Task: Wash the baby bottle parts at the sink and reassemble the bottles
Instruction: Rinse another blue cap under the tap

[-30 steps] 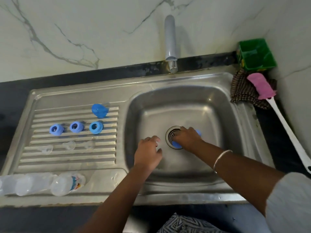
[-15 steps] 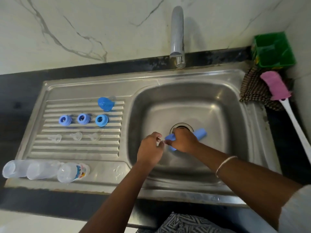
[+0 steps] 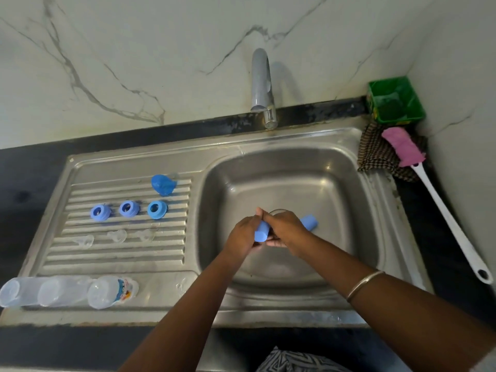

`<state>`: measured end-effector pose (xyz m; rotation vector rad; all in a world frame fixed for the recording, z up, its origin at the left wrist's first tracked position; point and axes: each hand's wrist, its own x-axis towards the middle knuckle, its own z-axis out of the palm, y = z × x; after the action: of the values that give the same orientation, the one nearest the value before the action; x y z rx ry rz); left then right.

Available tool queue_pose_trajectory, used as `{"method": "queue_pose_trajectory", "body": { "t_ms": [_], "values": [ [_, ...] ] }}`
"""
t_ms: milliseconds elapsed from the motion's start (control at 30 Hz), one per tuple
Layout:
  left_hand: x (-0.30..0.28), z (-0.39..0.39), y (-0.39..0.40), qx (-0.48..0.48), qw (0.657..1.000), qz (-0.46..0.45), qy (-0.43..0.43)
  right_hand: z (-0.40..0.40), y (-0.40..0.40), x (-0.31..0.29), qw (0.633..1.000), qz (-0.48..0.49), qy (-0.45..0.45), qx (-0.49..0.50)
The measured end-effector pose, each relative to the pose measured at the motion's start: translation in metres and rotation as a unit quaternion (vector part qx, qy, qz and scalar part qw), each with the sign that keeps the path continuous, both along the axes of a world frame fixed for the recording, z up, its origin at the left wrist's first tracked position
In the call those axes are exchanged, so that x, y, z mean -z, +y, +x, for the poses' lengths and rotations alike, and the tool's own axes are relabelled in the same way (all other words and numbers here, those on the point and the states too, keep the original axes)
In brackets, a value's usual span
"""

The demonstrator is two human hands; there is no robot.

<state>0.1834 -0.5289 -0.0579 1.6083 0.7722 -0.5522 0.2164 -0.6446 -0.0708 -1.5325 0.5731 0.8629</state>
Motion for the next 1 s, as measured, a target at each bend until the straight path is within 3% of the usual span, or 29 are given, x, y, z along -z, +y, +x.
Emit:
{"method": "queue_pose_trajectory", "body": {
  "t_ms": [133, 233, 333, 433, 567, 733, 867, 1000],
  "values": [
    [-0.009, 0.013, 0.002, -0.062, 0.987, -0.131, -0.065, 0.015, -0.001, -0.017, 0.99, -0.057, -0.121, -0.037],
    [-0.022, 0.034, -0.001, -0.062, 0.991, -0.09, -0.081, 0.041, -0.006, -0.033, 0.964, -0.119, -0.228, -0.063],
    [-0.034, 0.059, -0.004, -0.072, 0.989, -0.064, -0.108, 0.082, -0.012, -0.053, 0.907, -0.162, -0.387, -0.027],
    [-0.048, 0.078, -0.006, -0.044, 0.989, -0.062, -0.127, 0.13, -0.016, -0.076, 0.87, -0.171, -0.463, -0.007],
    [-0.062, 0.096, -0.011, -0.051, 0.984, -0.007, -0.172, 0.176, -0.016, -0.092, 0.854, -0.174, -0.479, -0.1],
    [-0.073, 0.111, -0.017, -0.047, 0.972, -0.01, -0.23, 0.199, -0.01, -0.089, 0.869, -0.169, -0.419, -0.2],
    [-0.077, 0.115, -0.02, -0.057, 0.967, -0.037, -0.247, 0.205, -0.007, -0.082, 0.907, -0.118, -0.368, -0.168],
    [-0.074, 0.117, -0.022, -0.045, 0.962, -0.039, -0.267, 0.206, -0.005, -0.073, 0.908, -0.113, -0.362, -0.178]
  ]
}}
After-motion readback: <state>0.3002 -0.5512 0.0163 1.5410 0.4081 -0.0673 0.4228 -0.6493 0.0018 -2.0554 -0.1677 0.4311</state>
